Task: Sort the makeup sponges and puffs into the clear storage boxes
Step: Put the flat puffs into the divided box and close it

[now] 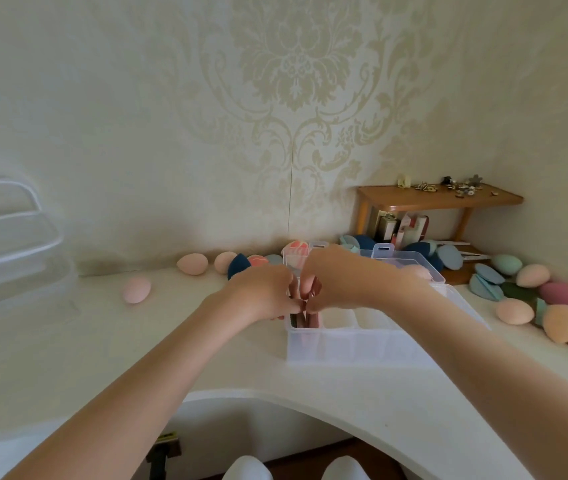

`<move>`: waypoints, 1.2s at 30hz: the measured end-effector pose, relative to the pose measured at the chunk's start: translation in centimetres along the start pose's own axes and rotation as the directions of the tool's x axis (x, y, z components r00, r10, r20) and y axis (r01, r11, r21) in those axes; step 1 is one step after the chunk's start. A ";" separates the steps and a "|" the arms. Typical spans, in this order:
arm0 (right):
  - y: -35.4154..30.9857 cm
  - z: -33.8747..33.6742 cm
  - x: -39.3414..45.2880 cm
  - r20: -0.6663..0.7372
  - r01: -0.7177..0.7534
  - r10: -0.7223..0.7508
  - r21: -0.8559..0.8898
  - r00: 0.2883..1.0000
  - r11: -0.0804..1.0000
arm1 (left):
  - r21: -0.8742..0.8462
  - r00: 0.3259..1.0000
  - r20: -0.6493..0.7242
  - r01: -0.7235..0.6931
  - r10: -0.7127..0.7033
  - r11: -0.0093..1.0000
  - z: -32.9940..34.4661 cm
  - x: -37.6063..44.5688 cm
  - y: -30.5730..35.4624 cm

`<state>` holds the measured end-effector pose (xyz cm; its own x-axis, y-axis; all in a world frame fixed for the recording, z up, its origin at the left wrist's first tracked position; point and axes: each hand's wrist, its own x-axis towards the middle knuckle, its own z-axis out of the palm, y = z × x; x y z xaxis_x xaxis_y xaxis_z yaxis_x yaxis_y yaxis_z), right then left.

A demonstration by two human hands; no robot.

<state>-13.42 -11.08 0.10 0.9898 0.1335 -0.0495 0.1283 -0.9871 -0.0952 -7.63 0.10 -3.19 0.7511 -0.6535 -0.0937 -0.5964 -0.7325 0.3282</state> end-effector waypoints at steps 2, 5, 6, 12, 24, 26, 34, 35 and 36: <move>-0.1 0.6 0.2 -0.006 0.013 -0.013 -0.014 1.000 1.000 | 0.045 0.999 -0.047 0.007 -0.005 0.999 0.1 0.0 0.1; 0.2 1.5 0.6 -0.051 0.012 -0.012 0.007 0.999 1.000 | 0.008 0.998 -0.063 -0.018 0.019 1.000 0.2 -0.1 -0.2; 0.4 1.9 0.6 -0.057 0.004 -0.003 0.016 0.998 1.000 | -0.026 0.998 -0.062 -0.030 0.028 0.999 0.1 -0.1 -0.2; 1.5 2.1 0.2 -0.057 -0.010 0.025 0.250 0.998 0.968 | -0.083 0.998 -0.052 -0.050 0.046 0.995 -1.2 -0.5 -0.9; 4.1 -2.2 4.8 -0.336 -0.101 0.190 0.266 0.922 0.959 | -0.236 0.984 0.094 -0.122 0.148 0.964 -0.9 -0.2 -2.2; 4.9 -2.0 7.3 -0.262 -0.199 0.271 0.270 0.926 0.942 | -0.248 0.982 0.102 -0.128 0.157 0.960 -0.8 0.2 -2.3; 5.5 1.8 10.8 0.025 -0.371 0.394 0.394 0.919 0.841 | -0.310 0.980 0.099 -0.132 0.170 0.942 -0.8 0.8 -2.6; 5.6 2.0 10.9 0.003 -0.376 0.401 0.356 0.916 0.856 | -0.312 0.980 0.097 -0.134 0.172 0.941 -0.8 0.8 -2.6; 5.8 2.2 11.0 -0.019 -0.366 0.395 0.338 0.919 0.867 | -0.312 0.980 0.099 -0.137 0.175 0.940 -0.8 0.9 -2.7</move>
<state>-1.96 -15.11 -3.21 0.9611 -0.2685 -0.0644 -0.2713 -0.8752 -0.4006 -5.14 1.66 -3.36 0.6031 -0.7874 -0.1277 -0.5750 -0.5401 0.6145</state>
